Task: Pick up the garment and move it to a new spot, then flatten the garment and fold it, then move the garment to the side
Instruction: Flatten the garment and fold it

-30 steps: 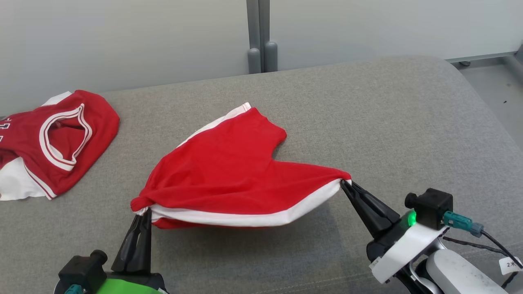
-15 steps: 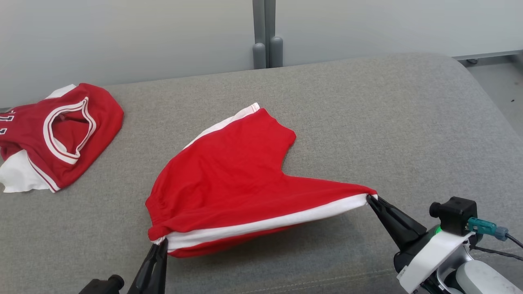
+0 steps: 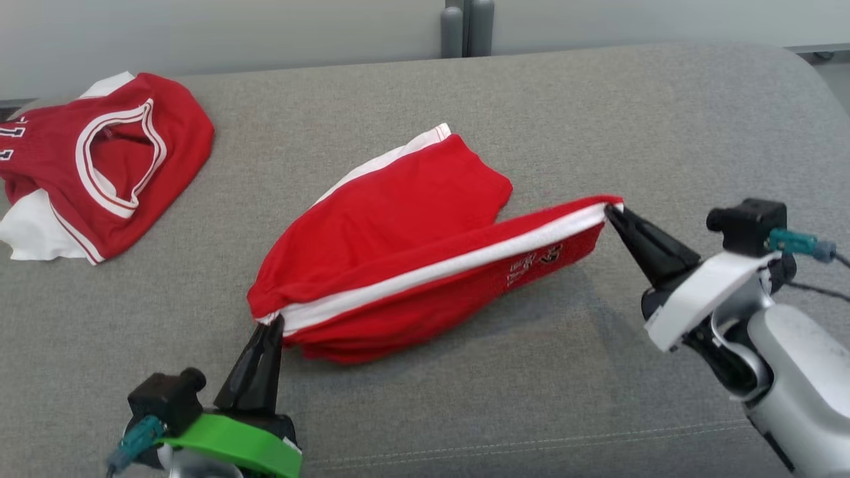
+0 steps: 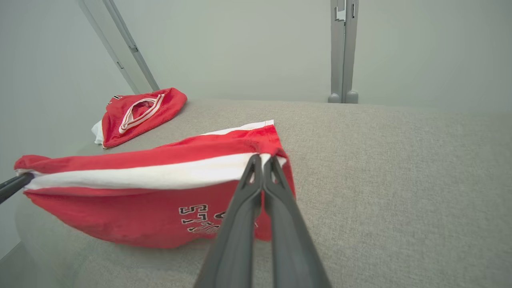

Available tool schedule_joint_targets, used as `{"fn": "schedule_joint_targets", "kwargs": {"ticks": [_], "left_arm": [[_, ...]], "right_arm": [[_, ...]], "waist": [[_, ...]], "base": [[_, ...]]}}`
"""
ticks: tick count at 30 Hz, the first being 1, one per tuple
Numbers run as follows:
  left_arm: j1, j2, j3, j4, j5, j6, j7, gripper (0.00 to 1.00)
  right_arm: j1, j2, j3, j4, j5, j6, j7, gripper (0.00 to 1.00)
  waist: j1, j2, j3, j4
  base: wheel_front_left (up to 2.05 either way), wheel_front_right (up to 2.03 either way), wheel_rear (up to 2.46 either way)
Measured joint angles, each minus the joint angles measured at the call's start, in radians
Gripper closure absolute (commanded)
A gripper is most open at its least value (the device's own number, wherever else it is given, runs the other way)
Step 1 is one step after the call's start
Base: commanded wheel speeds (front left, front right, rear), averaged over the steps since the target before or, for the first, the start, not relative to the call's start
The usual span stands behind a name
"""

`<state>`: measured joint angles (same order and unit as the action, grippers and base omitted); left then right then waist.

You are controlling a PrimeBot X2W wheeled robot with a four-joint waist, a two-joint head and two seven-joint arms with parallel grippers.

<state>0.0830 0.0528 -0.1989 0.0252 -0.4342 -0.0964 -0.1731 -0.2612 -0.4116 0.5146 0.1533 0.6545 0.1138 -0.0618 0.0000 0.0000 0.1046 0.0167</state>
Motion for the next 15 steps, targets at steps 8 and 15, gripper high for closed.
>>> {"fn": "schedule_joint_targets", "kwargs": {"ticks": [8, 15], "left_arm": [[-0.179, -0.008, -0.014, 0.060, -0.050, 0.019, 0.062, 1.00], [-0.306, -0.011, -0.053, 0.116, -0.115, 0.039, 0.099, 1.00]], "right_arm": [[-0.259, -0.002, 0.006, 0.067, -0.001, 0.003, 0.137, 1.00], [-0.430, -0.008, 0.038, 0.166, 0.011, 0.009, 0.272, 1.00]], "waist": [[0.0000, 0.0000, 0.094, 0.052], [0.0000, 0.0000, 0.179, 0.113]], "base": [[0.00, 0.00, 0.00], [0.00, 0.00, 0.00]]}}
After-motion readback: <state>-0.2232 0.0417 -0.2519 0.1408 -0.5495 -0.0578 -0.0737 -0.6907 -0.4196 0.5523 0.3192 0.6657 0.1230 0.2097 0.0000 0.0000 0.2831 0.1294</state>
